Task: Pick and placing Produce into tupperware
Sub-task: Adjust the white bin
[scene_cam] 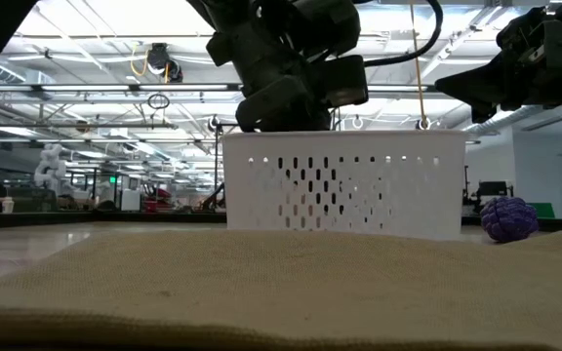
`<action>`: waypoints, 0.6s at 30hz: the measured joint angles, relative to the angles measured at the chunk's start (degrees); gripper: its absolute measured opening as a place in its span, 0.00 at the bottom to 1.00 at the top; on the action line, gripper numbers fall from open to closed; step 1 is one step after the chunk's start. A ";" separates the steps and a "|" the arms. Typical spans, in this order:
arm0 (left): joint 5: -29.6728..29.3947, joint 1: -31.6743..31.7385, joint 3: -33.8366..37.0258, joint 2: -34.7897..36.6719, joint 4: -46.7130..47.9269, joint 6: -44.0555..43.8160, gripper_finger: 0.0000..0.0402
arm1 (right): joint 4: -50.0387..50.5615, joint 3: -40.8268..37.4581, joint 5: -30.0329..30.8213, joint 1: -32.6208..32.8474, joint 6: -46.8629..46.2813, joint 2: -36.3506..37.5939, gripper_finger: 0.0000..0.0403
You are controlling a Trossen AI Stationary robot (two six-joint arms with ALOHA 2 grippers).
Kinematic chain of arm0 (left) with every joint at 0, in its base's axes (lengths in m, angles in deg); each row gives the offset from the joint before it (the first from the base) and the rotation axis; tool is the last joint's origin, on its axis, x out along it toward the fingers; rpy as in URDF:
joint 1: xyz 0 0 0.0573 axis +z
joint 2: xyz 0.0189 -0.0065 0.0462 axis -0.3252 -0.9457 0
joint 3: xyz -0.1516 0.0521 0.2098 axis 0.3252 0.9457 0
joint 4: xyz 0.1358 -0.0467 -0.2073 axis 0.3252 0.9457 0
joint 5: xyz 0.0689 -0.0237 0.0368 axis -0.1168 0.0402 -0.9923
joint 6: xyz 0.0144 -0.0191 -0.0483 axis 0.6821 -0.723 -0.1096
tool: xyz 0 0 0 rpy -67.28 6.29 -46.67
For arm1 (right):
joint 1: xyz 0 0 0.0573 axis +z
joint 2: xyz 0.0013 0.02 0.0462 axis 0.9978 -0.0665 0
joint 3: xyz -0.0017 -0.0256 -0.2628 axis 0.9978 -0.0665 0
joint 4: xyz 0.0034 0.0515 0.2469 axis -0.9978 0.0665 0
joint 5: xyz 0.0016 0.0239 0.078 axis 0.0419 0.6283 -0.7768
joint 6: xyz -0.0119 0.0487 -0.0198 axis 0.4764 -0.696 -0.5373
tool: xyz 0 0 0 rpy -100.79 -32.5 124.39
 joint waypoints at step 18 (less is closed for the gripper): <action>-9.33 0.02 -12.44 4.83 13.96 2.86 0.50 | -0.04 0.01 -0.14 0.01 -1.05 0.00 0.00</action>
